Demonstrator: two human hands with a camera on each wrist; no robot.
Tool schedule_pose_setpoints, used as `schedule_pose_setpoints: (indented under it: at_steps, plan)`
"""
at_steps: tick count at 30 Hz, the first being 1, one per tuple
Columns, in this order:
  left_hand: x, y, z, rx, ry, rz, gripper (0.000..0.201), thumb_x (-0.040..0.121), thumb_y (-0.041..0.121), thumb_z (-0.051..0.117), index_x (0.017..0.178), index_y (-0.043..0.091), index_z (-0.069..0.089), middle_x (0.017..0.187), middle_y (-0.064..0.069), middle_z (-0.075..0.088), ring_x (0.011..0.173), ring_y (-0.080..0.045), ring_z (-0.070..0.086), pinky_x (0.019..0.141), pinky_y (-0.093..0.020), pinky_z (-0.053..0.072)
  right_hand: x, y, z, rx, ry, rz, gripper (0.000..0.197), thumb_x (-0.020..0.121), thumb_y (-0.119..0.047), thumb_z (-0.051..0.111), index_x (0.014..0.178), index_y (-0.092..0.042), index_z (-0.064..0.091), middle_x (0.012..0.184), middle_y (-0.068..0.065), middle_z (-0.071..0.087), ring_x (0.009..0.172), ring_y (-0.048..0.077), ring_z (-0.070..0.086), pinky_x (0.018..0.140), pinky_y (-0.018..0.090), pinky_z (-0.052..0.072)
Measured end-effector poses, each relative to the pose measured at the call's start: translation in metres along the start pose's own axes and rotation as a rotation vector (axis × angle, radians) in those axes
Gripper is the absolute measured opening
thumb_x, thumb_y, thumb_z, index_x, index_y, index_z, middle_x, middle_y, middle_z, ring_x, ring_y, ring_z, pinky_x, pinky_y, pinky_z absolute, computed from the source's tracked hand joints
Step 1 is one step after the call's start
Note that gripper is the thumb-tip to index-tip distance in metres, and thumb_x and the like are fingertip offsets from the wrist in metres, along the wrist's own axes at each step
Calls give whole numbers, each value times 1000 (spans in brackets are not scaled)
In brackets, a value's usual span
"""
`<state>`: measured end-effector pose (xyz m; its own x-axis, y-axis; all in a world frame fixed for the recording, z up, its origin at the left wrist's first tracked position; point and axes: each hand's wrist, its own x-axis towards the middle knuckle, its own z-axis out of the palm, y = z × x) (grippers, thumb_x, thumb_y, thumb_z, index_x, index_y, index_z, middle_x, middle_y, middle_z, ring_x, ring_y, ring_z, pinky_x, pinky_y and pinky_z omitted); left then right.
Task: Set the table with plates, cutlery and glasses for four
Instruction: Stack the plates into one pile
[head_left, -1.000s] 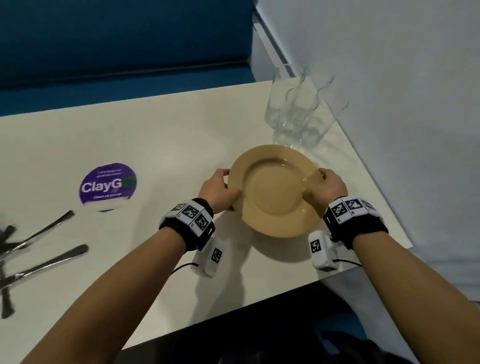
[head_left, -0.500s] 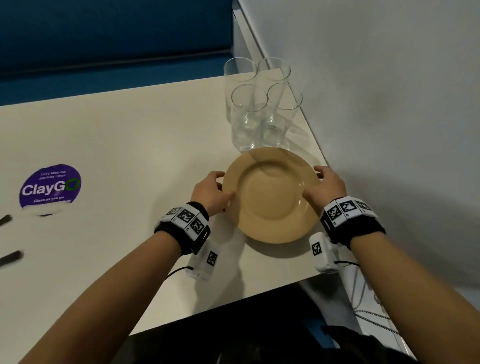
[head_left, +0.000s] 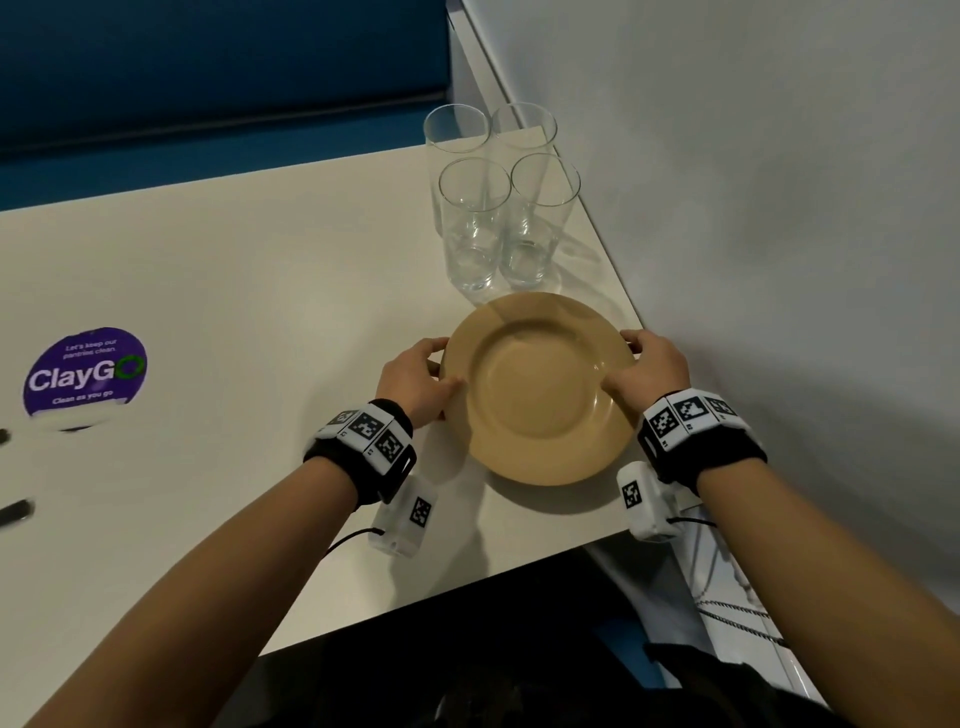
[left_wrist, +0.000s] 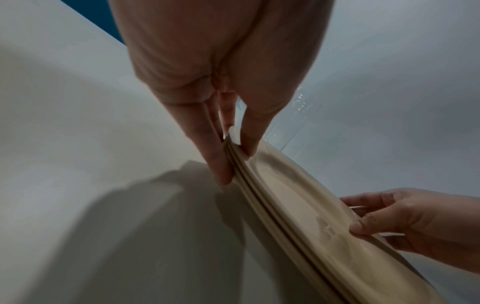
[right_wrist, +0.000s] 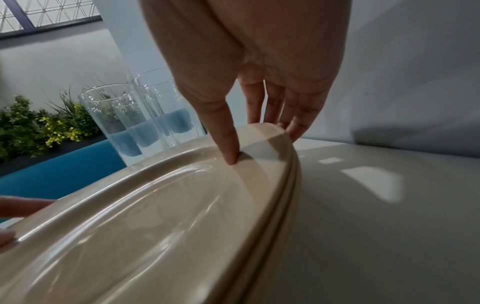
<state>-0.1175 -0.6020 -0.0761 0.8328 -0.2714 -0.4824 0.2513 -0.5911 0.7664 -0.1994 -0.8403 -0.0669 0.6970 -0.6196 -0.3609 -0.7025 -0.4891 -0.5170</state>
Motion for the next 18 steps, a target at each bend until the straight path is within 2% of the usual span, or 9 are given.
schedule_pose_setpoints:
  at_steps: [3,7,12,15,18]
  plan:
    - [2,1,0,7,-4,4,51,89,13,60,137,20,46,106,-8,59,86,-25,61,59,-30,56,1,-1,1,17,8,5,65,71,-3,66,132,-17,51,128,6,57,111,25,58,93,34,49]
    - [3,2,0,24,0,5,52,89,13,60,138,19,45,101,-4,58,85,-24,61,55,-27,55,2,-1,2,35,16,14,64,71,-2,66,132,-17,51,128,6,56,110,24,58,89,31,48]
    - [3,0,0,25,-9,13,52,89,15,58,139,20,45,100,-3,57,85,-23,61,58,-28,56,0,-2,4,30,26,12,63,72,-3,63,132,-15,50,129,6,57,112,25,57,92,33,48]
    - [2,-2,-2,9,-34,19,52,90,16,58,139,22,43,102,-2,58,87,-22,61,61,-27,56,-4,-10,6,-33,50,19,66,75,-12,64,137,-14,44,136,7,49,124,27,49,99,37,44]
    - [0,-3,-11,-28,-45,27,52,90,22,59,140,23,42,112,-3,61,87,-22,65,66,-29,58,-12,-30,10,-94,98,-36,72,74,-11,65,141,-14,37,140,9,41,130,28,38,106,40,38]
